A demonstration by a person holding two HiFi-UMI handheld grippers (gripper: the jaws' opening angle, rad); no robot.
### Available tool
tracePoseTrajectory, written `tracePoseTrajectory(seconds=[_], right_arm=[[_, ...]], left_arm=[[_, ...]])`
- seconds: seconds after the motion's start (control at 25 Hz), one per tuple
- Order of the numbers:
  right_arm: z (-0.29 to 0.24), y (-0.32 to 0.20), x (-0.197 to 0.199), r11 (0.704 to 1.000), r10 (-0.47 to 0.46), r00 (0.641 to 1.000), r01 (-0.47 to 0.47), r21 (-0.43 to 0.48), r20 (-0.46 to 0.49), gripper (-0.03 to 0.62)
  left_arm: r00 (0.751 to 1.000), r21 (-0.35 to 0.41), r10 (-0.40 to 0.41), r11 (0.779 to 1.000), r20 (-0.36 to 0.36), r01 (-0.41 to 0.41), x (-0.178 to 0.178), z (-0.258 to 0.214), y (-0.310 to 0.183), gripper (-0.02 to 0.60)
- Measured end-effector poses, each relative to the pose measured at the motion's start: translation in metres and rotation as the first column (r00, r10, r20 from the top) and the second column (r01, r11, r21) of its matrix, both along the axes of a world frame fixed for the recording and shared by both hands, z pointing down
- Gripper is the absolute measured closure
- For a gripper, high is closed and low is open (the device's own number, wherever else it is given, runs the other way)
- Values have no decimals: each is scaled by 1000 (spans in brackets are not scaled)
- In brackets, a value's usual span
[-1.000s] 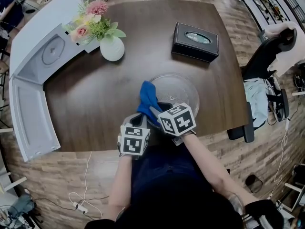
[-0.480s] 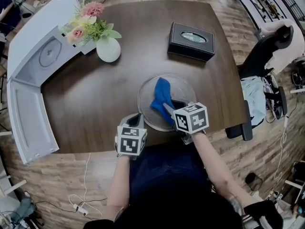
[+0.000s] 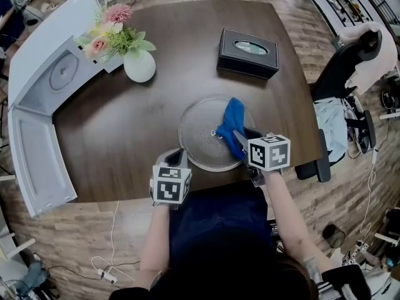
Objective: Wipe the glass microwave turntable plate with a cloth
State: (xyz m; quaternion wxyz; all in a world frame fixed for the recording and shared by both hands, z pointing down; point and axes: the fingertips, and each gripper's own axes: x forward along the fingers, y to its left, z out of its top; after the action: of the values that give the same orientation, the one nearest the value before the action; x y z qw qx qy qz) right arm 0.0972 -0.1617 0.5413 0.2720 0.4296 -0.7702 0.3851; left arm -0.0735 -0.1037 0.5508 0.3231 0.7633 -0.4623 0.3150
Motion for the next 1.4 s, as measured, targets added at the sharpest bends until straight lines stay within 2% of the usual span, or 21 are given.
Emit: tracePoseTrajectory(seconds=[0.56,0.76,0.84,0.92,1.08,1.24,1.4], right_arm=[[-7,-11,52,996,92,994,-90,27,-67,513],[-20,-17,79,992,97,972,-76,104,-212,514],[-31,-19,85,987,123,972,-99,126,-199,514],[-43,-20,86,980,161,976,-142,138,-144,514],[-56,-12,68,978,169,985,-163,130,-36,514],[-63,3,18,989,56,998,-58,135,15,514],[-59,22,-37,991,-74,995,66,117,64,514]], left_arm=[[1000,2,0,1000,-7,0,0,0,0,577],[1000,1,5,1000,-6,-5,0,0,0,577],[1000,2,7,1000,-4,-7,0,0,0,577],[1000,4,7,1000,-3,-7,0,0,0,577],[1000,2,3,1000,-10,-3,0,-1,0,577],[1000,3,0,1000,-10,0,0,-1,0,577],[1000,6,-4,1000,-9,4,0,-1,0,577]])
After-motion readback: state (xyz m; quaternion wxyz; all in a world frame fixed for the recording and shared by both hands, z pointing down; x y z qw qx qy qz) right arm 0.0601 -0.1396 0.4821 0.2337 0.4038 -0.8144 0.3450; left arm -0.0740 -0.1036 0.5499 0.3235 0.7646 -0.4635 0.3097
